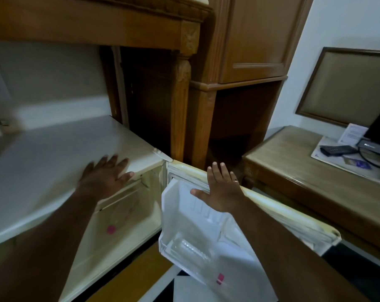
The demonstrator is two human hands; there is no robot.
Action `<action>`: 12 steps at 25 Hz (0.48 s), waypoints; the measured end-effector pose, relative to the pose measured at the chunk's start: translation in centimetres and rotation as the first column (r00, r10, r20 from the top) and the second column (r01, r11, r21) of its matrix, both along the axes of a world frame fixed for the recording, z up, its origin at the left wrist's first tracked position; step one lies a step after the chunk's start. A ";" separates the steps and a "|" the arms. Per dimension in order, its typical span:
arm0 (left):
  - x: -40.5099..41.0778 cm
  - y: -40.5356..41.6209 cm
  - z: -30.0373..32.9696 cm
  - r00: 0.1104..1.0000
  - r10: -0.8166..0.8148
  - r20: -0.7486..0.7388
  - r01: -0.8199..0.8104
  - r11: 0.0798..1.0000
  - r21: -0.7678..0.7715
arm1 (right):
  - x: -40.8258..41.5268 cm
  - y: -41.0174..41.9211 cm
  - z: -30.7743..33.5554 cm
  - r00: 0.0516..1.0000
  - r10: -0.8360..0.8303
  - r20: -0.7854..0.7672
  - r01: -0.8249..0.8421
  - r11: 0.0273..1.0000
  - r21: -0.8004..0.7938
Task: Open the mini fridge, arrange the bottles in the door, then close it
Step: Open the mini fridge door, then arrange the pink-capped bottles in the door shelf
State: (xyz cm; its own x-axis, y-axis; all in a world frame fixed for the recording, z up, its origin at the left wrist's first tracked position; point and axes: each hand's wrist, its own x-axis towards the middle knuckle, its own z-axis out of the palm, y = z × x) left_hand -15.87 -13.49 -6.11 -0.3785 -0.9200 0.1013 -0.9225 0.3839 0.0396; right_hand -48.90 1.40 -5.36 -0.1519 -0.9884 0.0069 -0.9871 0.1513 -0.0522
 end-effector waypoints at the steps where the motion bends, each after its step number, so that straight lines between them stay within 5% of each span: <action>1: 0.0 0.1 0.0 1.000 0.003 0.005 -0.003 1.000 -0.011 | -0.1 0.1 0.2 1.000 -0.002 -0.011 0.002 1.000 0.004; 7: 0.0 0.0 -0.2 1.000 0.004 0.021 -0.003 0.999 -0.032 | 5.4 3.8 -6.7 0.945 0.303 -0.121 -0.325 0.856 -0.403; 10: -0.3 0.2 0.0 1.000 0.013 0.025 -0.012 1.000 -0.027 | 7.6 6.8 -14.1 0.920 0.389 0.038 -0.358 0.878 -0.319; 12: -0.4 0.1 0.1 0.999 0.021 0.028 -0.020 0.999 -0.026 | 6.1 7.9 -17.8 0.958 0.218 0.187 -0.193 0.971 -0.142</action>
